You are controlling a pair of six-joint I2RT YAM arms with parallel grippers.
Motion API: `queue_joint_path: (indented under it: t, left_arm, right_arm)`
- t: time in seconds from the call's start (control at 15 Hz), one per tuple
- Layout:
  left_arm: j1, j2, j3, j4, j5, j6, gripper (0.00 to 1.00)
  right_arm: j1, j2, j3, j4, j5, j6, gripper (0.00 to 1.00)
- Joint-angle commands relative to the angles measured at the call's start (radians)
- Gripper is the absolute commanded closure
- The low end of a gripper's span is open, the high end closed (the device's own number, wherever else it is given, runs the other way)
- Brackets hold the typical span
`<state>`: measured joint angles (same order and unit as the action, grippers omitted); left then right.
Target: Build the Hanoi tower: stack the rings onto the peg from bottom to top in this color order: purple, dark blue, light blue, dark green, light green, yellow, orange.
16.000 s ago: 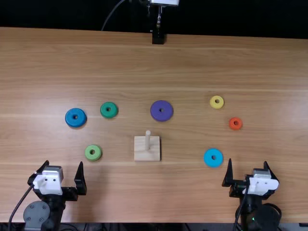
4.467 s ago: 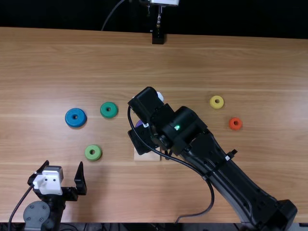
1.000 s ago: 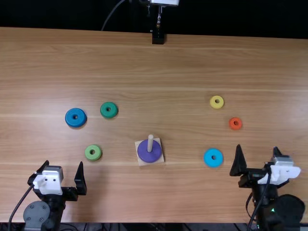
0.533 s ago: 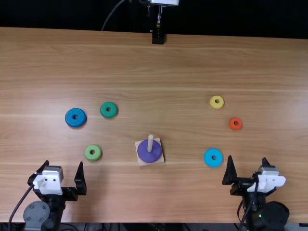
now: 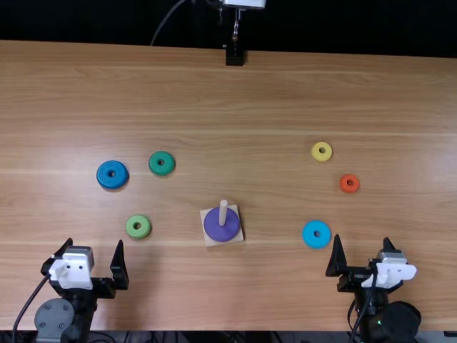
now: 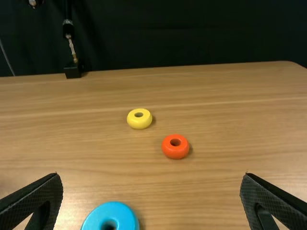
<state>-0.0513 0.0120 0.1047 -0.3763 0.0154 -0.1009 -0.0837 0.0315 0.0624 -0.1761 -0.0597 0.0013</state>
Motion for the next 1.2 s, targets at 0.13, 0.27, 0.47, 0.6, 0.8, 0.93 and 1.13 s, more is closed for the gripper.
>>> queue_joint_path:
  t: [0.13, 0.27, 0.47, 0.6, 0.8, 0.93, 1.13]
  left_arm:
    - [0.005, -0.012, -0.105, -0.078, 0.012, 0.014, 0.00]
    - [0.005, -0.012, -0.105, -0.078, 0.012, 0.014, 0.00]
    - [0.005, -0.012, -0.105, -0.078, 0.012, 0.014, 0.00]
    - [0.005, -0.012, -0.105, -0.078, 0.012, 0.014, 0.00]
    - [0.005, -0.012, -0.105, -0.078, 0.012, 0.016, 0.00]
    - [0.005, -0.012, -0.105, -0.078, 0.012, 0.016, 0.00]
    - [0.005, -0.012, -0.105, -0.078, 0.012, 0.014, 0.00]
  right_arm:
    - [0.002, -0.031, -0.047, -0.020, -0.005, -0.003, 0.00]
    - [-0.005, -0.031, -0.047, -0.077, -0.005, -0.003, 0.00]
    - [-0.016, -0.031, -0.045, -0.149, -0.005, -0.001, 0.00]
    - [-0.018, -0.031, -0.045, -0.149, -0.005, -0.001, 0.00]
    - [-0.018, -0.031, -0.045, -0.149, -0.005, -0.001, 0.00]
    - [-0.018, -0.031, -0.045, -0.149, -0.005, -0.001, 0.00]
    - [-0.018, -0.031, -0.047, -0.149, -0.005, -0.001, 0.00]
